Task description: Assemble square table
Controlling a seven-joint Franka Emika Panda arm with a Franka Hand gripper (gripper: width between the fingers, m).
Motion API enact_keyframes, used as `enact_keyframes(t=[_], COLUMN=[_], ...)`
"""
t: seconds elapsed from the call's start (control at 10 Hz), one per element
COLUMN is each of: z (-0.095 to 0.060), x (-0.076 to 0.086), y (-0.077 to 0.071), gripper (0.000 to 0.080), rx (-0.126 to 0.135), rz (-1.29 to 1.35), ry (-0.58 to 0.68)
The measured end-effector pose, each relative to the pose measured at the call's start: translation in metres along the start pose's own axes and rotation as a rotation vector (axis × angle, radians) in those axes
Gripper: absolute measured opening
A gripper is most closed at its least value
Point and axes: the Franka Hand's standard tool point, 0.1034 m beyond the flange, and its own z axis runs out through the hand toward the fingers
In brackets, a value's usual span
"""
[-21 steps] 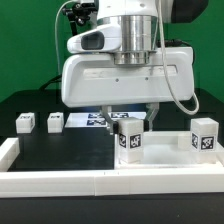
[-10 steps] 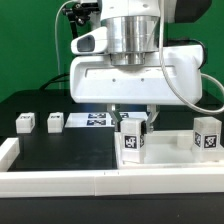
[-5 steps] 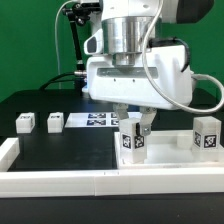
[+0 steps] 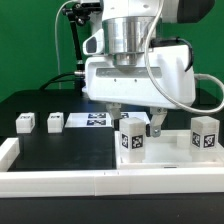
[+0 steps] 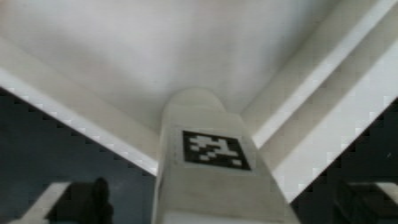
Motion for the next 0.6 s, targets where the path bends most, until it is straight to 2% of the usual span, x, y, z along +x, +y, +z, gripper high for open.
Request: enact_keyframes(t=[0.3, 0.6], z=[0.0006, -0.0003], x=[-0.0001, -0.0047], y=[0.0013, -0.0025], gripper=[0.0648, 0.0649], rx=[-0.001, -0.006], rz=[-0.354, -0.578], ry=[-0.001, -0.001])
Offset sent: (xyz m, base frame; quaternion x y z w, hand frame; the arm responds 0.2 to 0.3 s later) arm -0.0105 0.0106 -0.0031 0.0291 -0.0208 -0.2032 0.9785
